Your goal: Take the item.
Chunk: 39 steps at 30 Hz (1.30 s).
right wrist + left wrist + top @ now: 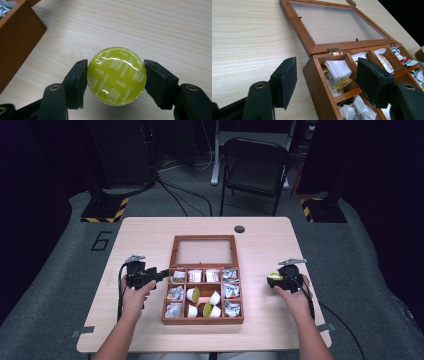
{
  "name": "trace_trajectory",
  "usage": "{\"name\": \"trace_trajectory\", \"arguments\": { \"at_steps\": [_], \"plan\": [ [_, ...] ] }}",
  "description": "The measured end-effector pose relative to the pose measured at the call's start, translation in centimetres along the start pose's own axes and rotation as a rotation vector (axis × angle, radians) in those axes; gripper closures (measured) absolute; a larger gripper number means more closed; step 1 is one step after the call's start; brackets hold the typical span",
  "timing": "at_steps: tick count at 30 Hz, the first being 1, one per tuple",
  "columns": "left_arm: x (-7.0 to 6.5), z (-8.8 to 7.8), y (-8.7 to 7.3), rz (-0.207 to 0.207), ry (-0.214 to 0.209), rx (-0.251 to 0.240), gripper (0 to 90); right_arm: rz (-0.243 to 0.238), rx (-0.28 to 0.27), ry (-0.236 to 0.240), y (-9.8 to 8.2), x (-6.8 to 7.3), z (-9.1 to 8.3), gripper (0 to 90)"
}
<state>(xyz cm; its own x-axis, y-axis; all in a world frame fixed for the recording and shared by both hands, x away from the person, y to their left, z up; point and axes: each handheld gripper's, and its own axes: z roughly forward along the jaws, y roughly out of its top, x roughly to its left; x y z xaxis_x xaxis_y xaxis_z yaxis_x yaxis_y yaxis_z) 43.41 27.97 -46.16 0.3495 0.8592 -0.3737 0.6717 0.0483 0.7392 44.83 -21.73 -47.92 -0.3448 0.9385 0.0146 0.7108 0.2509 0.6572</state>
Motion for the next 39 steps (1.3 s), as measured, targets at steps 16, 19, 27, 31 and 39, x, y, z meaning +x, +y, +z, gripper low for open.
{"name": "trace_trajectory", "arguments": {
  "at_steps": [16,19,27,31,39],
  "plan": [
    [0.1,0.0,0.0,-0.002,-0.003,-0.004,33.5,0.013,0.025,0.011,-0.5,-0.5,0.8,37.2],
    [0.1,0.0,0.0,-0.002,-0.002,-0.003,33.4,0.019,0.023,0.008,-0.5,-0.5,0.8,36.7],
    [0.1,0.1,0.0,-0.002,-0.001,-0.007,33.4,0.018,0.006,-0.011,-0.4,-0.4,0.5,32.6],
    [0.1,0.1,0.0,-0.004,-0.002,-0.006,33.4,0.022,0.000,-0.018,-0.3,-0.2,0.3,31.3],
    [0.2,0.1,0.0,-0.004,0.001,-0.006,33.4,0.019,-0.027,-0.028,-0.1,-0.1,-0.3,29.8]
  ]
}}
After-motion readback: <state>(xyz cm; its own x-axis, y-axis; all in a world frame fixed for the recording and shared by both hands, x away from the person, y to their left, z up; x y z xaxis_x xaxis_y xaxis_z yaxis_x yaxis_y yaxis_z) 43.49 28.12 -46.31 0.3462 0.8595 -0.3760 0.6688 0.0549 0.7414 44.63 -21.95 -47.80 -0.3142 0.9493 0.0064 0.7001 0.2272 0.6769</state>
